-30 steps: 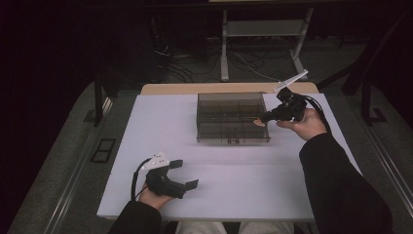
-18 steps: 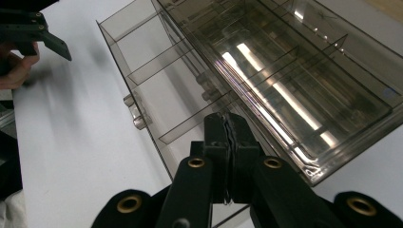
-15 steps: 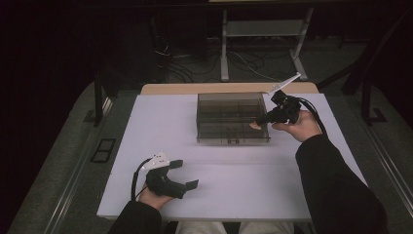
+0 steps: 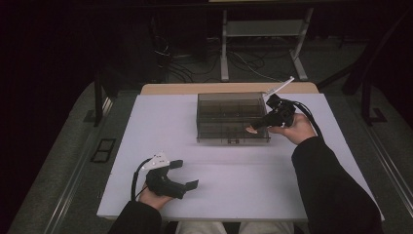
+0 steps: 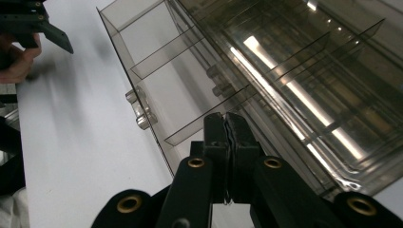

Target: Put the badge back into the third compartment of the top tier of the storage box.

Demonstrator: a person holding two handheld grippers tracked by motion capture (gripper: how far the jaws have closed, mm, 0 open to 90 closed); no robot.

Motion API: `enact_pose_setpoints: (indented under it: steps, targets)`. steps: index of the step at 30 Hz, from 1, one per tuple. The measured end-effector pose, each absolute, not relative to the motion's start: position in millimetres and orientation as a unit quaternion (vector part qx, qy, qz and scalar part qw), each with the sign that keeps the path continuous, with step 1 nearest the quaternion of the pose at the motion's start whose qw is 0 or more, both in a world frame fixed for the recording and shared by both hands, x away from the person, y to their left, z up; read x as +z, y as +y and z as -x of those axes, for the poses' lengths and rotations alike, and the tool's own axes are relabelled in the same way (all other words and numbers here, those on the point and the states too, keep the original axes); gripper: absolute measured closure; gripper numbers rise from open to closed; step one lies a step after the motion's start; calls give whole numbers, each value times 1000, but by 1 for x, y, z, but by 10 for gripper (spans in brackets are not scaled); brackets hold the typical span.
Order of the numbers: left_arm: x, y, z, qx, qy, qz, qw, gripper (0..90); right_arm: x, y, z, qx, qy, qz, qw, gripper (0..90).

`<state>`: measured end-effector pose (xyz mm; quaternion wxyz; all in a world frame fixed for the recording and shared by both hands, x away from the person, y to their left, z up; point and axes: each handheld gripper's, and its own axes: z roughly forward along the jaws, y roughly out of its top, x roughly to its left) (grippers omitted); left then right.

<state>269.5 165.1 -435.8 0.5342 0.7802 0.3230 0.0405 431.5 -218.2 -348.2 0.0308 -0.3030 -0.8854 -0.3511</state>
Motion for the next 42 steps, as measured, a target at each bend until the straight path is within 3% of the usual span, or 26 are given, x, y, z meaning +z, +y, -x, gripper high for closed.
enact_pose_setpoints:
  steps: [11, 32, 42]
  targets:
    - [-436, 165, -270, 40, 322, -782, 533, 0, -358, -214, -433, -349, -885, 304, 48, 864]
    - [-435, 163, -269, 40, 317, -782, 535, 0, -343, -225, -420, -346, -886, 307, 17, 481]
    - [-435, 163, -269, 41, 316, -783, 535, 0, -338, -232, -412, -346, -878, 332, -7, 189]
